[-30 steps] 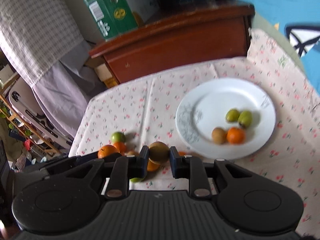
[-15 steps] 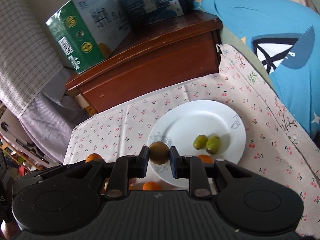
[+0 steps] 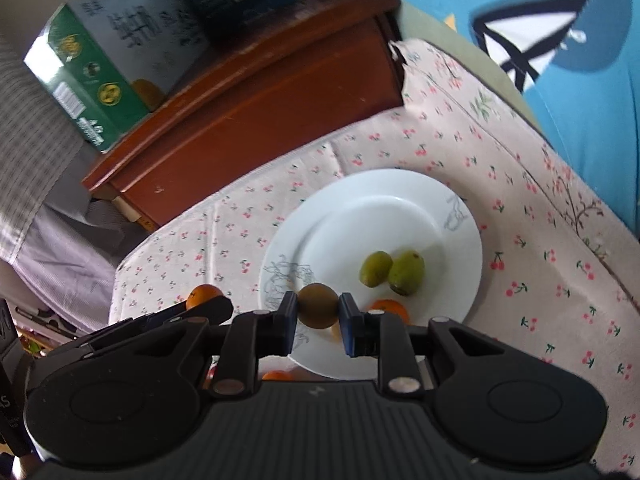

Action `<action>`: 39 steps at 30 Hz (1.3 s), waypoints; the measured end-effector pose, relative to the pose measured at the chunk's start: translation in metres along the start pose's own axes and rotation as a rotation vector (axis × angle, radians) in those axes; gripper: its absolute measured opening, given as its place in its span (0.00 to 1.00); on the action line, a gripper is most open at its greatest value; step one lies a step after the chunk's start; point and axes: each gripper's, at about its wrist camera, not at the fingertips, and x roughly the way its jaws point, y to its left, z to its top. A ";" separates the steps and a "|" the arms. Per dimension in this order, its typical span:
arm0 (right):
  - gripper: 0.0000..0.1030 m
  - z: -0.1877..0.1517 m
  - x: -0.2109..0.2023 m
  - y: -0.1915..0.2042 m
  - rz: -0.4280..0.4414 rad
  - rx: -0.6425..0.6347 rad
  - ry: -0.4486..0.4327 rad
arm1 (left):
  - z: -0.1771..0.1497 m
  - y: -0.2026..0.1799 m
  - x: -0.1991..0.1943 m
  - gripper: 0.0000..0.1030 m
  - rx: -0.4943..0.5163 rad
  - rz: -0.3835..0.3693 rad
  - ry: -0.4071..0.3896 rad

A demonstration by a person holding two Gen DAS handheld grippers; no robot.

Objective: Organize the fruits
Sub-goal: 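Carry the kiwi and tangerine onto the plate and open both tools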

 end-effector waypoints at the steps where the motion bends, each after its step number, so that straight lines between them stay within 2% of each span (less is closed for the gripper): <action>1: 0.22 0.001 0.002 -0.002 -0.005 0.009 0.001 | 0.001 -0.001 0.003 0.28 0.008 0.000 0.002; 11: 0.22 0.006 0.019 -0.007 -0.035 0.053 0.003 | 0.005 -0.004 0.034 0.28 0.023 -0.005 0.047; 18: 0.25 0.009 0.028 -0.011 -0.058 0.082 -0.012 | 0.012 -0.011 0.037 0.31 0.045 -0.026 0.033; 20: 0.25 0.010 0.027 -0.012 -0.054 0.094 -0.020 | 0.016 -0.014 0.034 0.35 0.047 -0.024 0.028; 22: 0.25 0.012 0.024 -0.013 -0.050 0.100 -0.036 | 0.020 -0.015 0.027 0.53 0.042 -0.020 0.006; 24: 0.25 0.013 0.021 -0.012 -0.047 0.096 -0.046 | 0.023 -0.016 0.019 0.60 0.042 0.001 -0.026; 27: 0.26 0.014 0.017 -0.008 -0.052 0.073 -0.067 | 0.028 -0.016 0.010 0.66 0.050 0.025 -0.038; 30: 0.29 0.014 0.015 -0.008 -0.048 0.067 -0.067 | 0.030 -0.012 0.003 0.76 0.039 0.043 -0.031; 39: 0.33 0.007 0.014 0.002 -0.022 0.007 -0.043 | 0.025 0.010 -0.020 0.80 0.007 0.069 0.004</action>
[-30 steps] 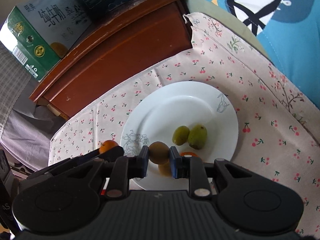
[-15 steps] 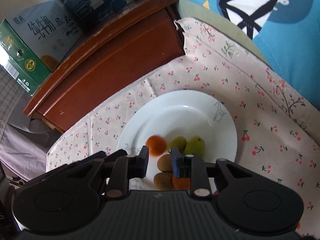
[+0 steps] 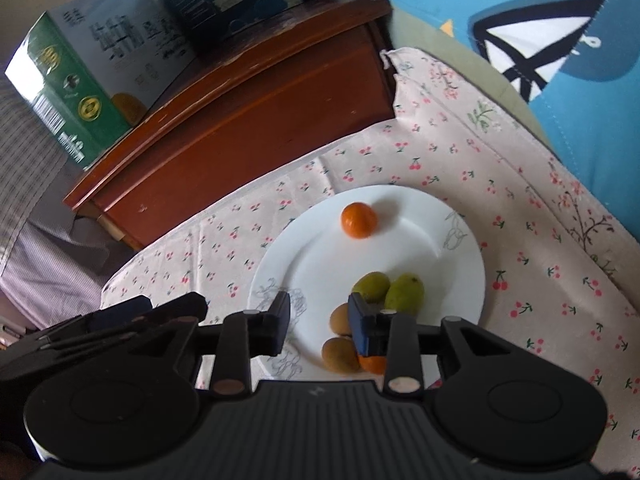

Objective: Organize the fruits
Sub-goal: 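Carry the kiwi and tangerine onto the plate and open both tools, then move both open tools back to the fruit pile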

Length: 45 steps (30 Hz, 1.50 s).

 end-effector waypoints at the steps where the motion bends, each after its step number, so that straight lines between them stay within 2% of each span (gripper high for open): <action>1: 0.33 -0.001 0.000 0.001 0.005 -0.006 0.004 | -0.002 0.003 -0.003 0.80 -0.005 0.005 0.000; 13: 0.33 -0.024 -0.003 0.014 0.046 -0.075 0.064 | -0.026 0.034 -0.035 0.80 -0.103 0.013 0.004; 26: 0.33 -0.046 -0.009 0.021 0.081 -0.131 0.107 | -0.063 0.052 -0.056 0.80 -0.133 0.054 0.009; 36: 0.33 -0.065 -0.007 0.024 0.079 -0.158 0.149 | -0.097 0.058 -0.055 0.80 -0.063 0.096 0.062; 41: 0.33 -0.070 -0.001 0.030 0.081 -0.176 0.164 | -0.108 0.053 -0.056 0.79 0.036 0.123 0.062; 45: 0.36 -0.073 0.005 0.033 0.064 -0.187 0.169 | -0.112 0.048 -0.055 0.78 0.094 0.113 0.059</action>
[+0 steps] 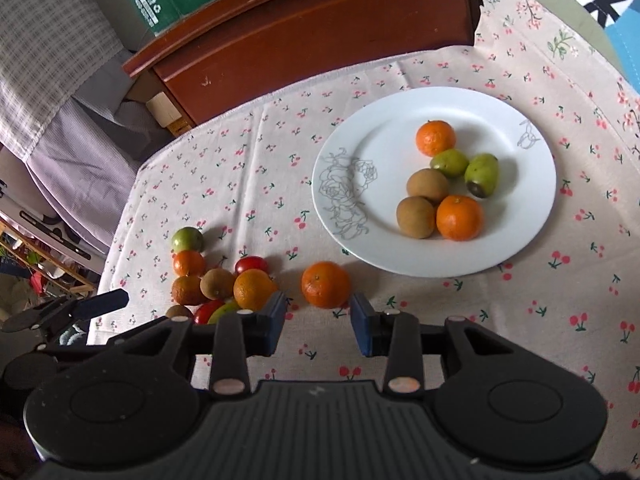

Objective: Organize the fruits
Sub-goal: 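Move both open tools back to the fruit pile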

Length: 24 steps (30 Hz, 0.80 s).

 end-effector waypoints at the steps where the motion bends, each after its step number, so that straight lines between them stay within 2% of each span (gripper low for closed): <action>1: 0.36 0.000 0.002 0.001 -0.005 0.000 0.002 | -0.001 -0.001 0.001 0.78 0.009 0.000 0.000; 5: 0.36 0.000 0.008 0.002 -0.022 0.003 0.004 | -0.005 -0.002 0.009 0.78 0.022 0.011 0.022; 9: 0.36 0.001 0.013 0.003 -0.032 0.005 0.006 | -0.007 -0.001 0.012 0.77 0.028 -0.004 0.004; 14: 0.36 0.001 0.018 0.004 -0.043 0.003 0.007 | -0.007 -0.004 0.018 0.73 0.042 -0.014 0.003; 19: 0.36 0.001 0.022 0.004 -0.050 0.004 0.012 | -0.010 -0.007 0.026 0.58 0.042 -0.024 0.023; 24: 0.36 0.001 0.026 0.006 -0.059 -0.008 0.010 | -0.010 -0.009 0.028 0.56 0.039 -0.030 0.018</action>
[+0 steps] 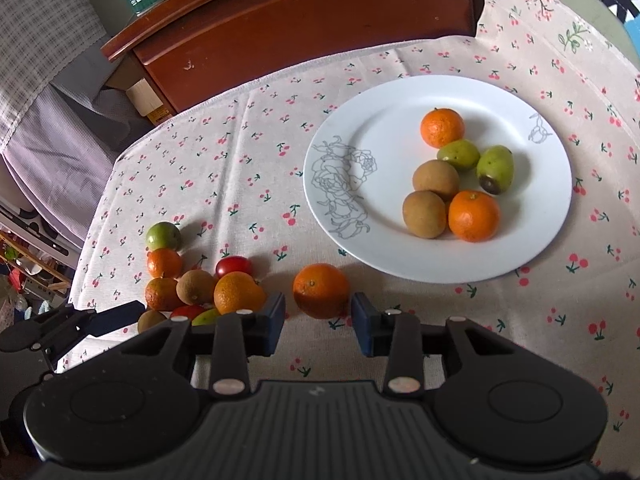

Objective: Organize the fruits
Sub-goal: 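Move both open tools back to the fruit pile, then grasp a brown kiwi with the left tool while the right tool grasps a tangerine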

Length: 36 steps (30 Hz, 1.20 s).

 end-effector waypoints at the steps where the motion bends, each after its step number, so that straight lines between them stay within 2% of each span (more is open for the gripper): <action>1: 0.36 0.000 0.001 0.000 0.000 0.001 0.001 | 0.000 0.000 0.000 0.56 0.000 0.000 -0.001; 6: 0.36 0.000 0.002 0.001 -0.007 -0.013 -0.005 | 0.000 0.000 0.001 0.56 0.001 -0.003 -0.006; 13: 0.31 0.000 0.003 0.001 -0.012 -0.019 -0.012 | 0.000 -0.002 -0.001 0.33 0.010 -0.042 -0.013; 19: 0.30 0.000 0.003 0.001 -0.011 -0.025 -0.013 | 0.000 0.001 -0.002 0.23 -0.013 -0.049 -0.007; 27: 0.30 0.000 0.001 0.000 0.004 -0.021 -0.012 | 0.001 0.007 -0.008 0.23 -0.073 -0.055 0.011; 36: 0.30 0.003 -0.007 0.002 0.044 -0.019 -0.033 | 0.012 0.009 -0.024 0.23 -0.100 -0.059 -0.033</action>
